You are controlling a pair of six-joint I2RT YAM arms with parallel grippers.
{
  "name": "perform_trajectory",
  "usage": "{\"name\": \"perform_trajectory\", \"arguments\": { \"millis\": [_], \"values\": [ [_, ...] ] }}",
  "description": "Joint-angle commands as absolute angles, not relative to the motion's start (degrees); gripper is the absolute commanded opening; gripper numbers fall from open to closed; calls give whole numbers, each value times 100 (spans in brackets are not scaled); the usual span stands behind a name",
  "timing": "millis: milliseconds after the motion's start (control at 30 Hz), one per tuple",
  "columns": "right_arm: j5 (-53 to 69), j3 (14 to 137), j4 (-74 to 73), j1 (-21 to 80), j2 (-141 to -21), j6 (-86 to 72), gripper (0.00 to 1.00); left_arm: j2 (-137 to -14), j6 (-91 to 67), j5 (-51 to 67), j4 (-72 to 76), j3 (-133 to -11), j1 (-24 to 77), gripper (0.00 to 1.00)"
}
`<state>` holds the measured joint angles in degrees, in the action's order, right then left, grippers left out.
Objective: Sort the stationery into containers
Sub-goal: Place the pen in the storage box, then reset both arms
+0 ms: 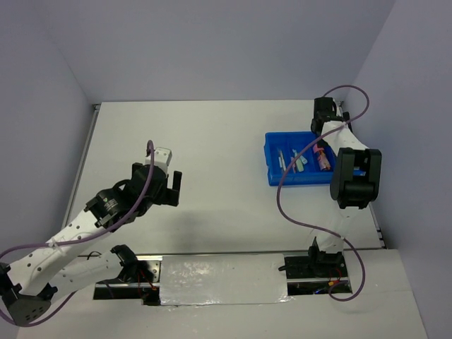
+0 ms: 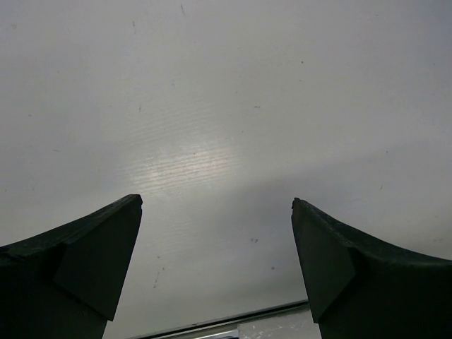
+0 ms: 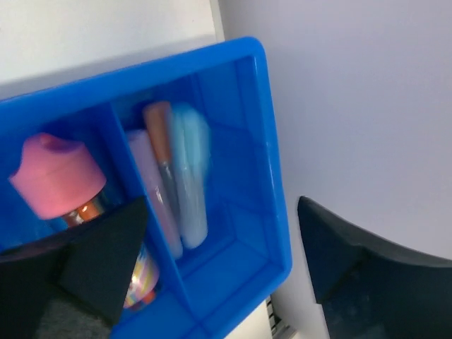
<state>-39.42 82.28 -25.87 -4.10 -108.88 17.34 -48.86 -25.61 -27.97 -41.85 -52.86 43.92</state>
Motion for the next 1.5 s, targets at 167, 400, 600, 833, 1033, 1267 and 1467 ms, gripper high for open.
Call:
{"name": "perform_trajectory", "arguments": {
  "millis": [167,400,600,833,1033,1267,1467],
  "values": [
    [-3481,8613,-2865,-246,-9381,1126,100,-5132,-2610,-2514,-3999,-5887,3631,99],
    [-1467,7867,-2707,605,-6491,151,100,-5818,-2786,-4489,-4762,-8012,3489,99],
    [-2442,7331,-3305,1264,-3616,-315,100,-5608,-2654,-5299,-5097,-9059,3454,99],
    [-2522,7445,-4771,1433,-1786,-483,100,-4634,-2645,-5457,-5712,-9352,3454,99],
    [-2348,7112,-5431,1520,-1267,-386,100,-4395,-2786,-5432,-6336,-9211,3454,99],
    [-1837,6741,-5361,1591,-1063,-404,100,-3956,-3199,-4773,-6408,-8580,3445,99],
    [-1758,6741,-5317,1608,-1142,-413,100,-3911,-3129,-4588,-6188,-8517,3454,99]
  ]
}}
